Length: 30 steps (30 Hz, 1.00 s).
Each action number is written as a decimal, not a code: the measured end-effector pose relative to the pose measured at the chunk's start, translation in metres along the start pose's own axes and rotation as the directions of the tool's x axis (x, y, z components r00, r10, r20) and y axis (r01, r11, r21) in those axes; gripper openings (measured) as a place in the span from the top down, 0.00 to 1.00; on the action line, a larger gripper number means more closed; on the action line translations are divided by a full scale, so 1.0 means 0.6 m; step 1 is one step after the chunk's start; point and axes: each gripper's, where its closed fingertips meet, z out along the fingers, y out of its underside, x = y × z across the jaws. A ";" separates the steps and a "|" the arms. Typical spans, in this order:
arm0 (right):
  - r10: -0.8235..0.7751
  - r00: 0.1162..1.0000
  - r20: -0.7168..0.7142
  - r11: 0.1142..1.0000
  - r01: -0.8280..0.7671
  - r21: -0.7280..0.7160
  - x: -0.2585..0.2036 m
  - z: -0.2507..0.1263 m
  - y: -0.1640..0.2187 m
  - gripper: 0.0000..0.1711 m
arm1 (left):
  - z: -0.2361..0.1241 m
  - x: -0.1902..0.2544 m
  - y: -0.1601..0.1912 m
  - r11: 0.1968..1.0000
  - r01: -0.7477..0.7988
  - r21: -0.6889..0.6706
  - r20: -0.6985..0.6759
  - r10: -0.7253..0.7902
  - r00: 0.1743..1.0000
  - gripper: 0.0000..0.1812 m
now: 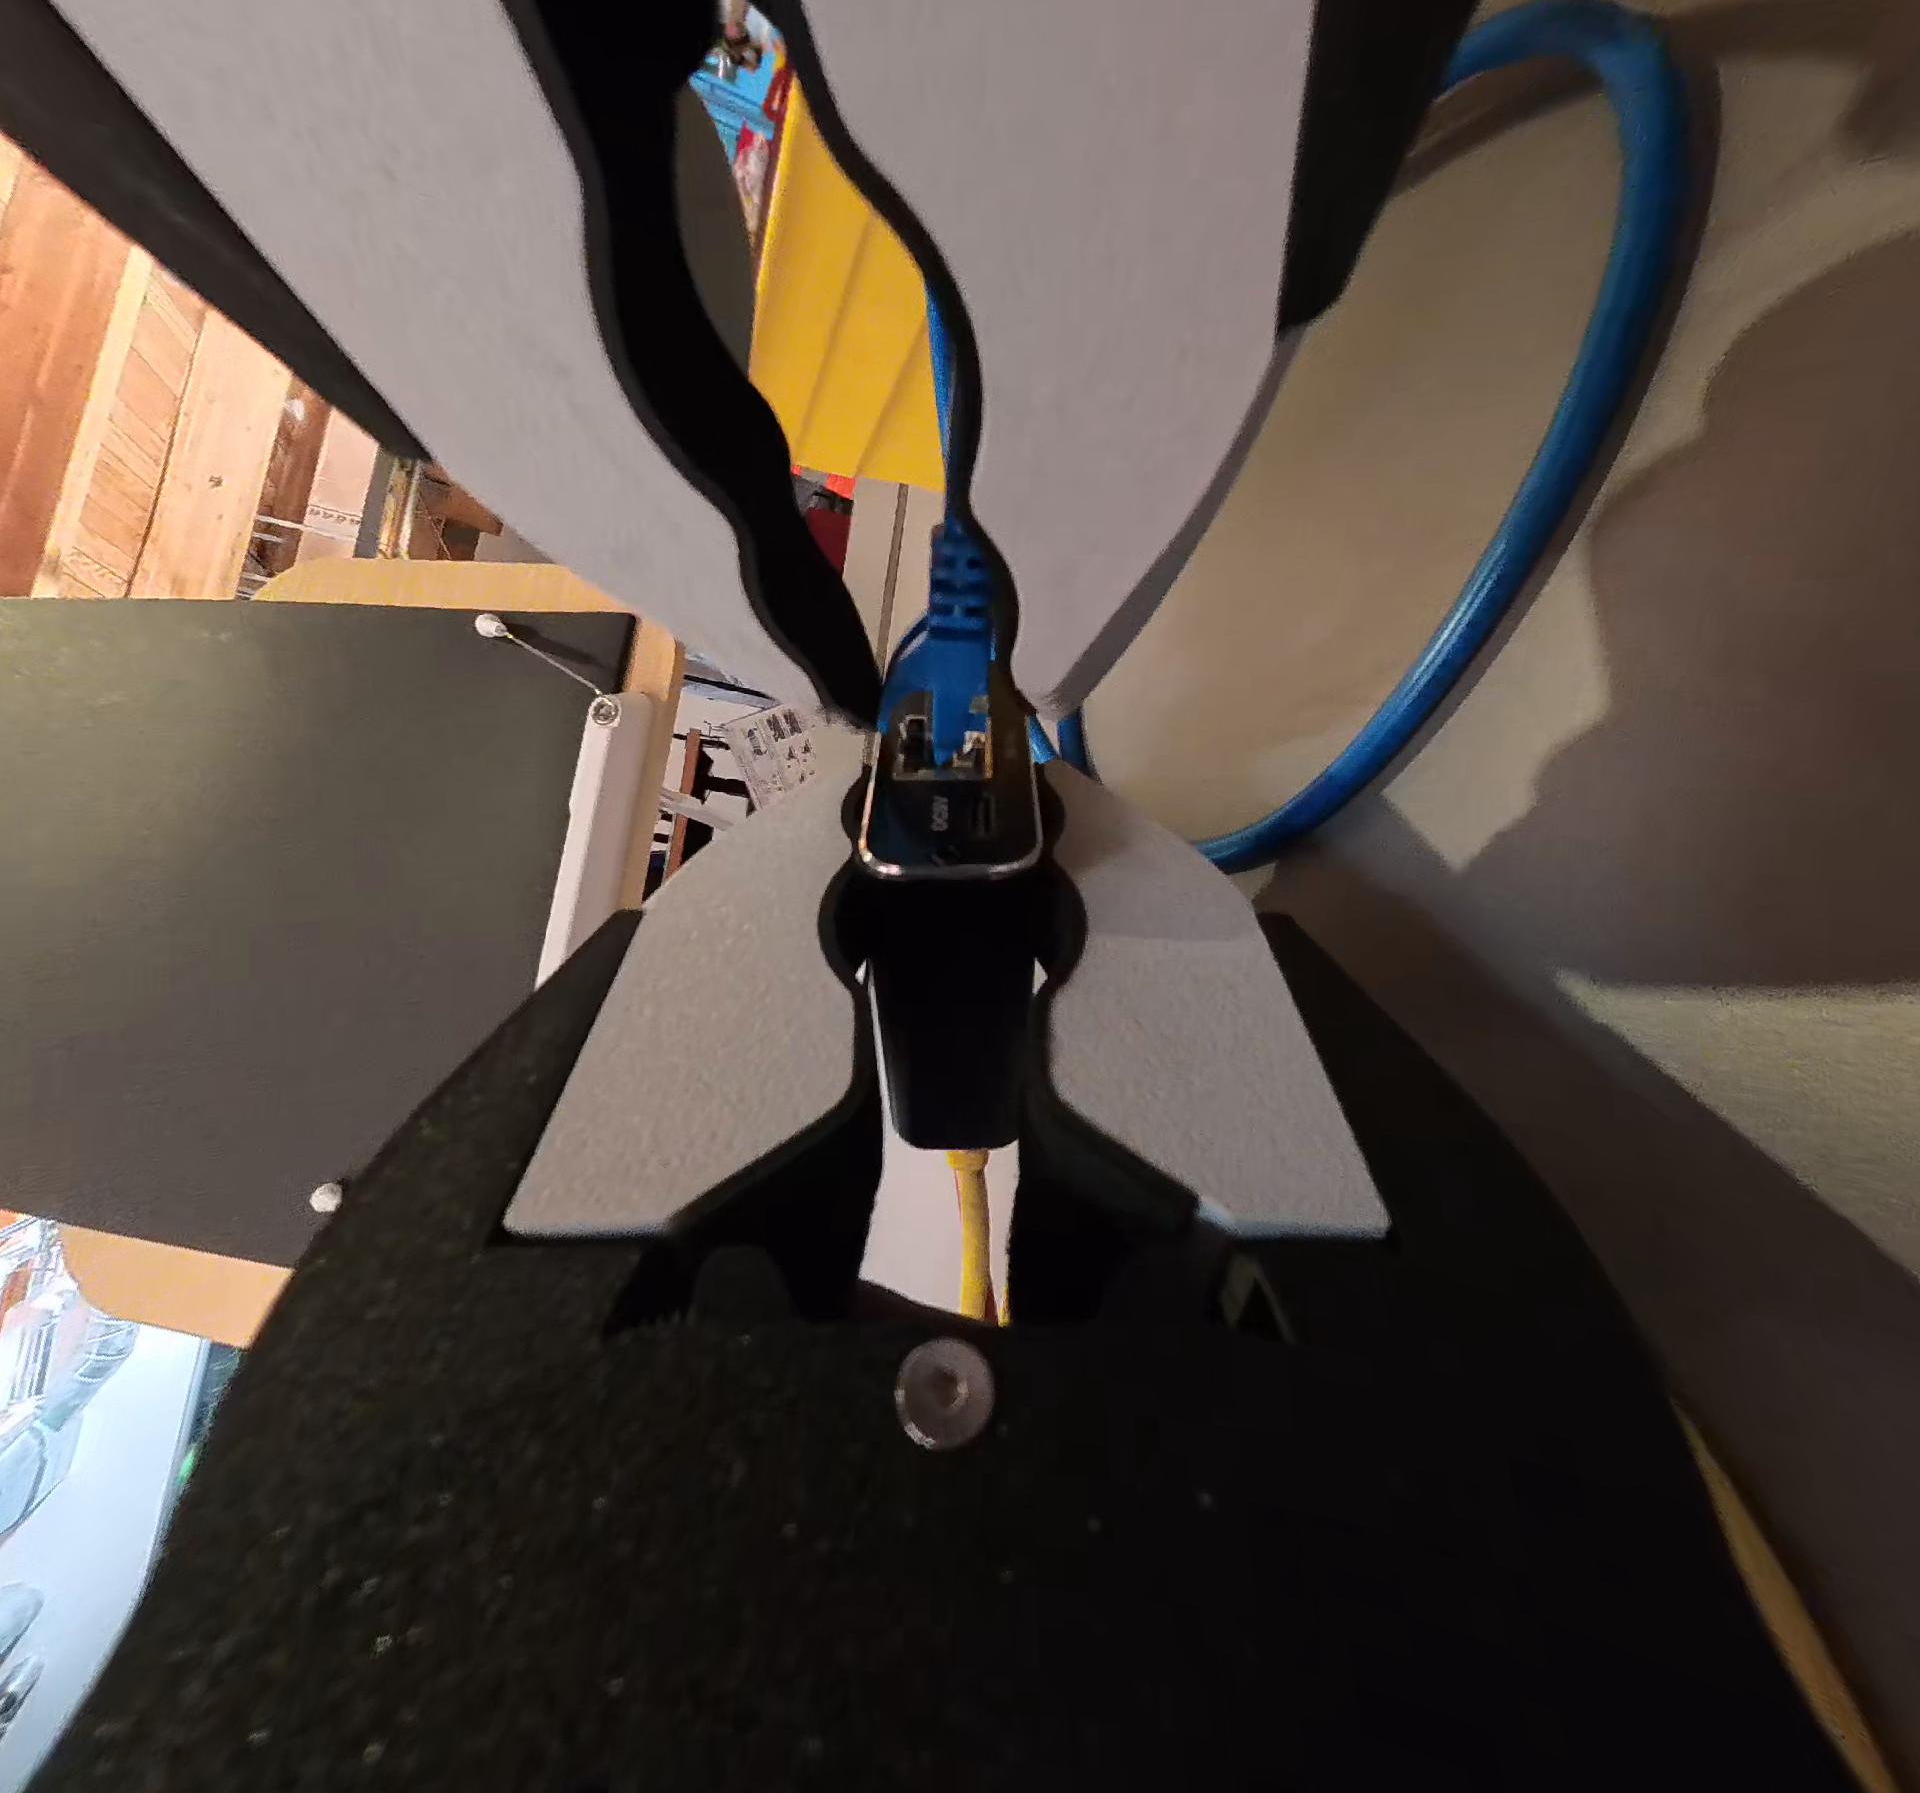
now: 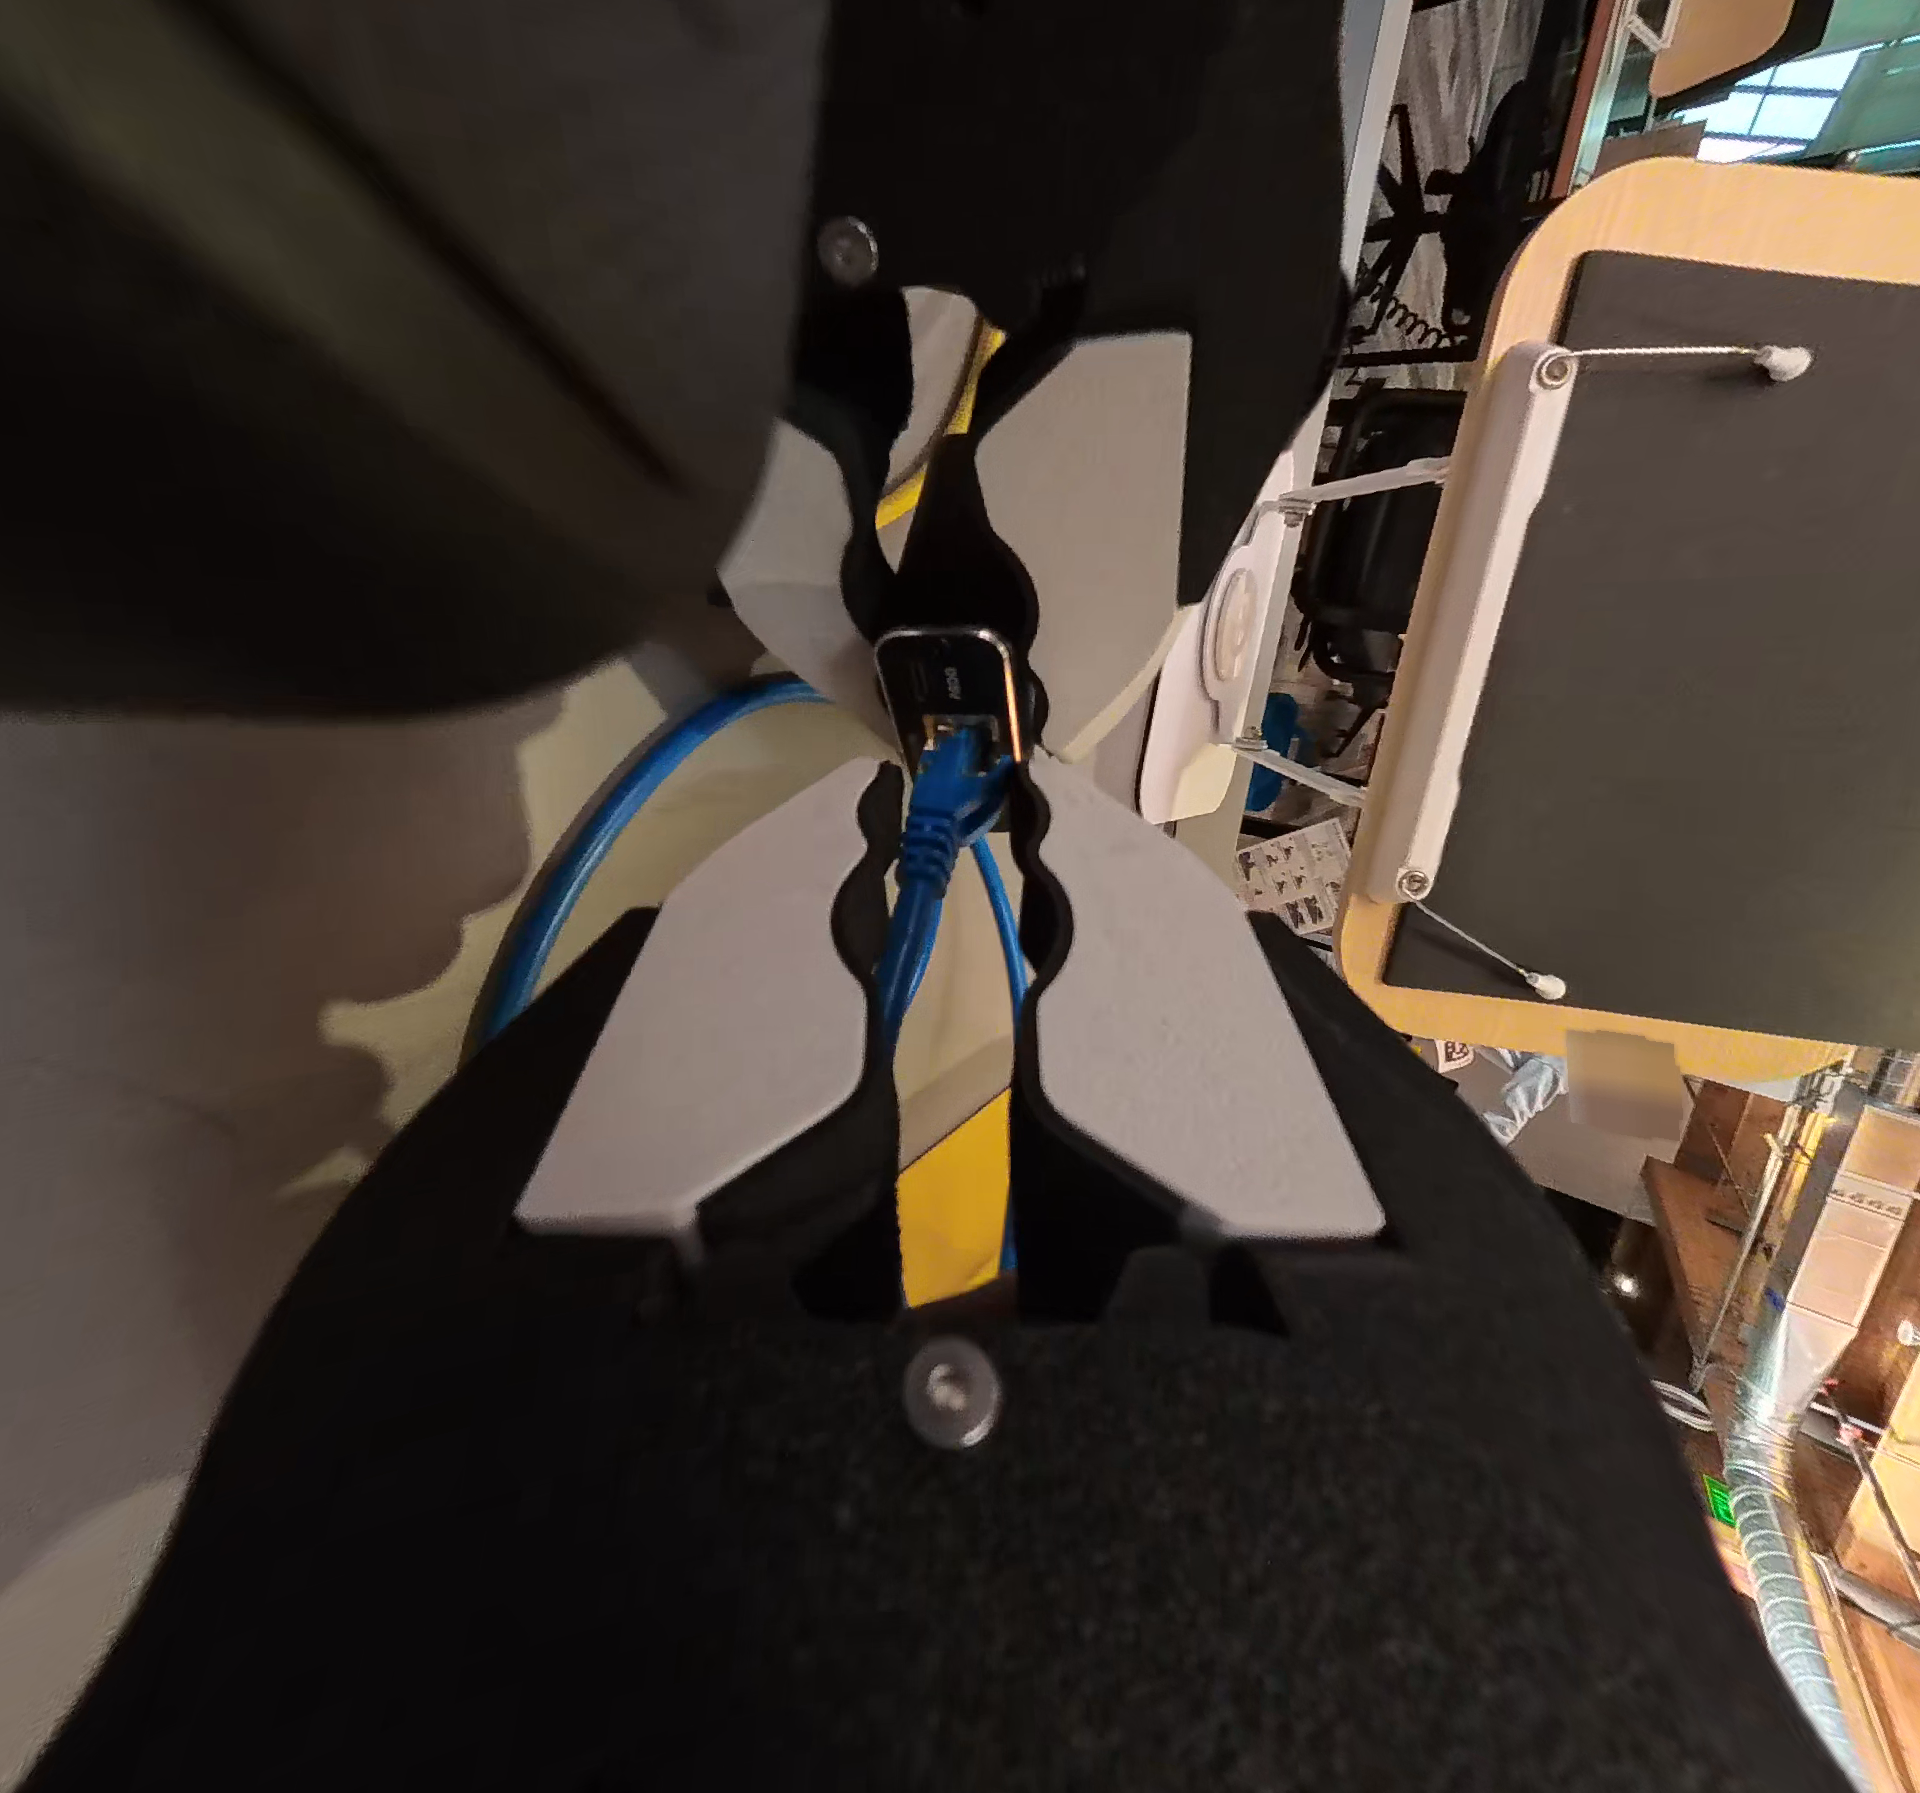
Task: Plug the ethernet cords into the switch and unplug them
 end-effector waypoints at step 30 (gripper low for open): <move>0.824 0.240 0.513 0.407 -0.881 -0.240 -0.015 -0.048 -0.008 0.70 | -0.010 -0.031 0.007 0.979 -0.186 -0.079 0.181 0.198 0.963 0.86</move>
